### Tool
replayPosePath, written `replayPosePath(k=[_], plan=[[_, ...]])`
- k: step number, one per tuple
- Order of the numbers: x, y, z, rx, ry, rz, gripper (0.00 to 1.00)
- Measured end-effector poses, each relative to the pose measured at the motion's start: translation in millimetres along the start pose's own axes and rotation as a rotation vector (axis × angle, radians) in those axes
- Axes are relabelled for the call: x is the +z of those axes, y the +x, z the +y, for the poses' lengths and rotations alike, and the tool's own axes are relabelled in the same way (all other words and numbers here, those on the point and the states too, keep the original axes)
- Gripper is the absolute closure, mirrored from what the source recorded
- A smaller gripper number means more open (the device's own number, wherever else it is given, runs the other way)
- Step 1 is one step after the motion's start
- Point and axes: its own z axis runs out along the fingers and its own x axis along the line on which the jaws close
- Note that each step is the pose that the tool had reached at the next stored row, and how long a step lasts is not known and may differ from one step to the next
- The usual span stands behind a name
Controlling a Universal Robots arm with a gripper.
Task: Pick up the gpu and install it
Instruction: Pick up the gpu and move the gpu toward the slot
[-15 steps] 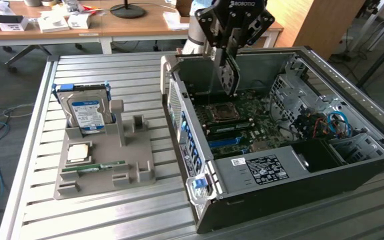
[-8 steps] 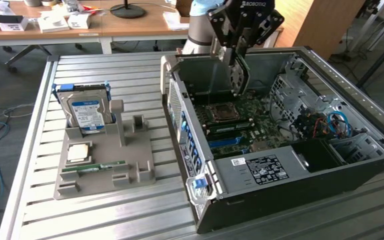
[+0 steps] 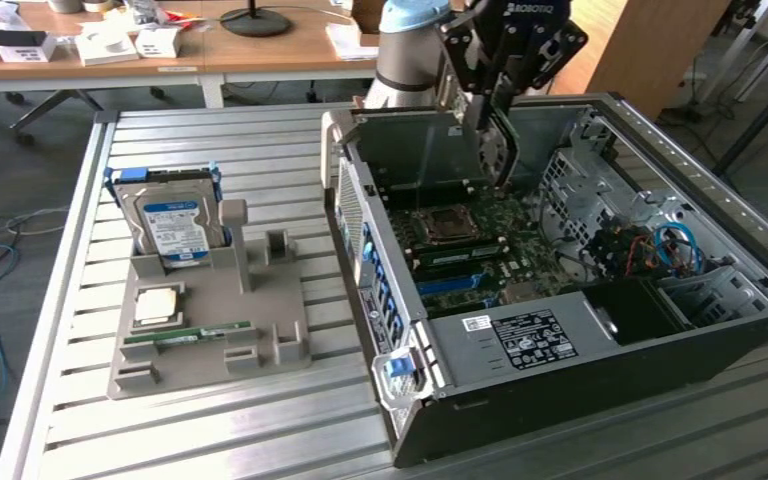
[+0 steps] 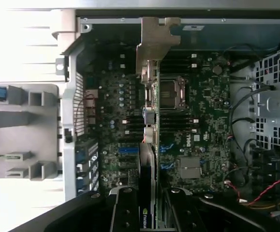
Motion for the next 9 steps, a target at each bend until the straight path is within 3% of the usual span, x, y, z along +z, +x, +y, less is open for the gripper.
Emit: replayPosePath(k=[9], plan=[[0.5,-20.5,1.2,0.0,-0.0008,0.0001,0.74]])
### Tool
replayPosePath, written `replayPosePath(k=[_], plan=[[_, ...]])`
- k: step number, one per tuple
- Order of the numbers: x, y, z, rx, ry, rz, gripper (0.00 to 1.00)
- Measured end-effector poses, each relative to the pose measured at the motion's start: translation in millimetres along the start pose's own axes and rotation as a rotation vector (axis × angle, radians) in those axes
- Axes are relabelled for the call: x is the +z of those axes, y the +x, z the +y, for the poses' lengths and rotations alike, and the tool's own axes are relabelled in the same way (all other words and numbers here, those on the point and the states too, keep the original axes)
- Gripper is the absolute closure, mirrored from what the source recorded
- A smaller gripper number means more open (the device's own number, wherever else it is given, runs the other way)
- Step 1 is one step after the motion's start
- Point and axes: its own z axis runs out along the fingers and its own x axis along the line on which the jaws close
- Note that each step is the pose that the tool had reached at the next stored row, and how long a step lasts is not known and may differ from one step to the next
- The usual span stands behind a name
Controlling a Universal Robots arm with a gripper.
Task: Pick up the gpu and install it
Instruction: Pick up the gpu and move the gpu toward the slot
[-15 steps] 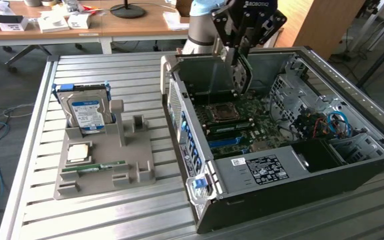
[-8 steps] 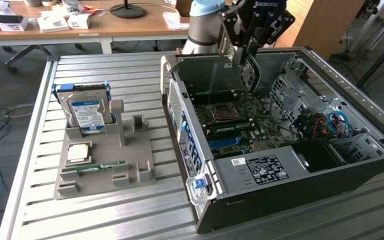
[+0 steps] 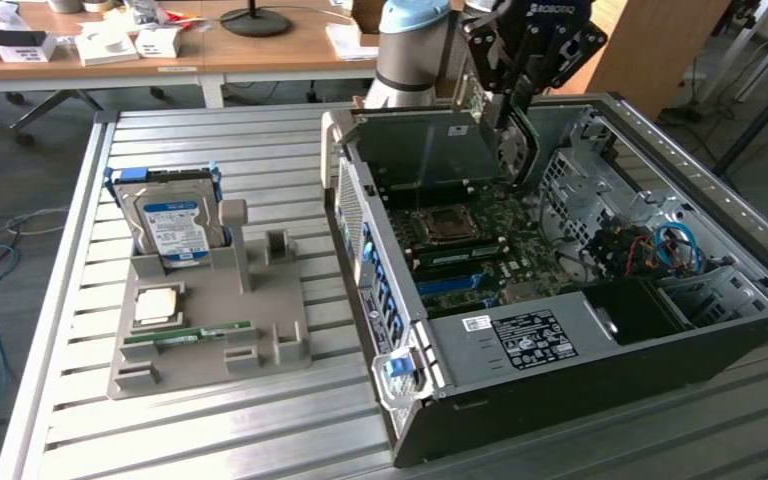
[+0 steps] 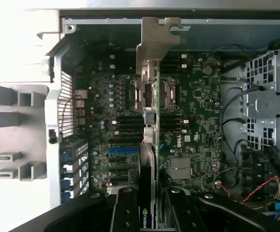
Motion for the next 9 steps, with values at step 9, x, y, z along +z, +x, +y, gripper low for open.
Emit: replayPosePath(k=[9], plan=[[0.5,-19.2,1.1,0.0,-0.001,0.0001,0.74]])
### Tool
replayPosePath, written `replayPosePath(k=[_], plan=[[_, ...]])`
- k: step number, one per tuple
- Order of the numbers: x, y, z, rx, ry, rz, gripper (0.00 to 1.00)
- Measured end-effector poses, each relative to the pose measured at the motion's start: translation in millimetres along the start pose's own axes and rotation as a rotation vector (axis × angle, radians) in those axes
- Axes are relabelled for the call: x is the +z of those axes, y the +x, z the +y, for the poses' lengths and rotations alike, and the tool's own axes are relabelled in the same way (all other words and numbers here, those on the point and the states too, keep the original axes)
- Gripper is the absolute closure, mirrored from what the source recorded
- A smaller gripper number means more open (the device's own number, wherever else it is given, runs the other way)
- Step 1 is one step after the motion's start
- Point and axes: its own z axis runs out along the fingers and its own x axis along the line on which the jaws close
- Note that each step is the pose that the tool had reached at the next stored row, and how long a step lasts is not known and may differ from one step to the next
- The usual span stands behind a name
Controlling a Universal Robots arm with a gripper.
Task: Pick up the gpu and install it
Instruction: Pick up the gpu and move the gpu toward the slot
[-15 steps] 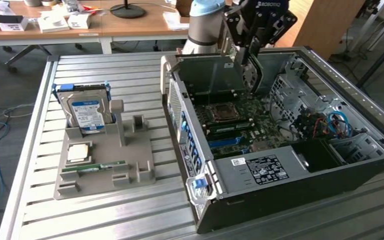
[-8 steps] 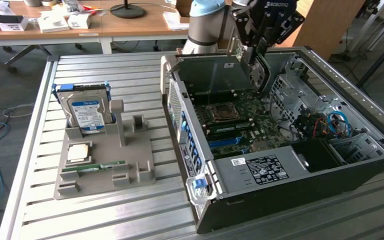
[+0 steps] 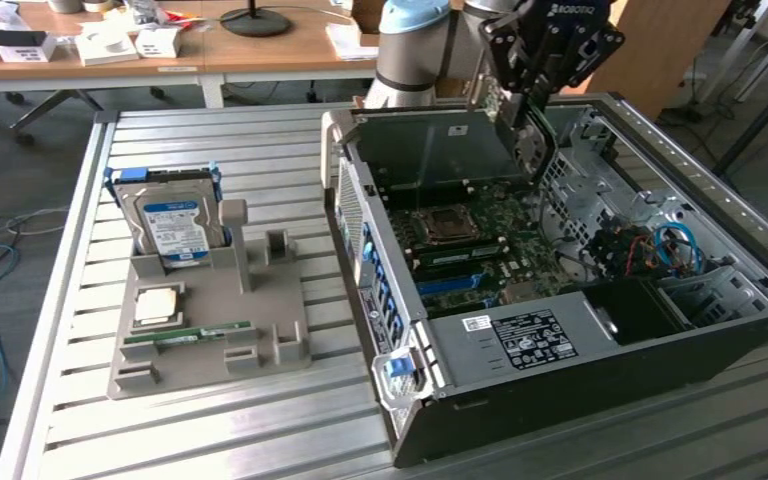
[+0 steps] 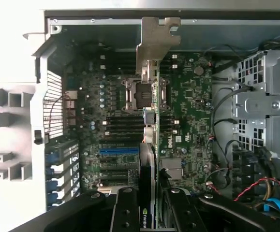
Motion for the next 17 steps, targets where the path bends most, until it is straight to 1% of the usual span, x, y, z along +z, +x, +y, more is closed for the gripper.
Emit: replayPosePath(k=[2,17], plan=[[0.2,-5.9,0.3,0.0,-0.0004,0.0,0.74],[0.9,-33.5,1.6,0.0,-0.0021,0.0001,0.74]])
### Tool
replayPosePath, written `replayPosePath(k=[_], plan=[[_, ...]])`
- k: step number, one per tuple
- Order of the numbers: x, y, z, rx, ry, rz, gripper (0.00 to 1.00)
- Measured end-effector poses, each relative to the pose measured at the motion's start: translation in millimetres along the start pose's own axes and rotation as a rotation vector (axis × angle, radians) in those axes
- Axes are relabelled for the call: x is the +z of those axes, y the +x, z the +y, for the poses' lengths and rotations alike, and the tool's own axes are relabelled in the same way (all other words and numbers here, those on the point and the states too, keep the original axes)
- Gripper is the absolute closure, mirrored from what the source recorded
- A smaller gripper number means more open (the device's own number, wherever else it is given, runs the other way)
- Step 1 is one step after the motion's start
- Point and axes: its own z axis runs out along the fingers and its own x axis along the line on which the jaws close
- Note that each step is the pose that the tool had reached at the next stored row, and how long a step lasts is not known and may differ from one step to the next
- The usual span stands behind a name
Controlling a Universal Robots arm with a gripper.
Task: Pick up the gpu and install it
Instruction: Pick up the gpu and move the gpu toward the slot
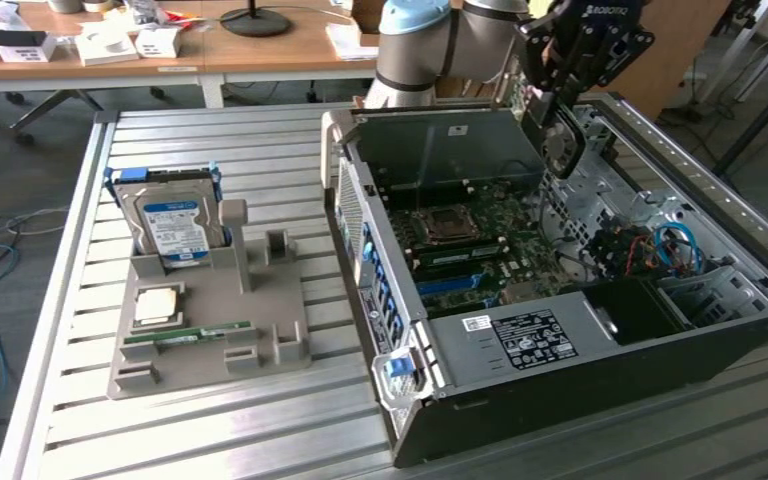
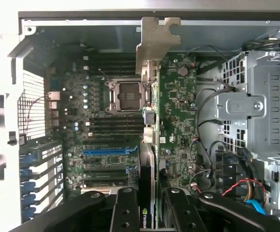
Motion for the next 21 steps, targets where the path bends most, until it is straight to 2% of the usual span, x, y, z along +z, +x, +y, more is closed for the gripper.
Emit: replayPosePath(k=[7,14,21], plan=[[0.1,-4.4,0.2,0.0,-0.0001,0.0,0.74],[0.6,-19.3,0.9,-0.007,-0.0003,0.0015,0.74],[2.3,-19.4,0.8,-0.007,-0.0008,0.0015,0.74]])
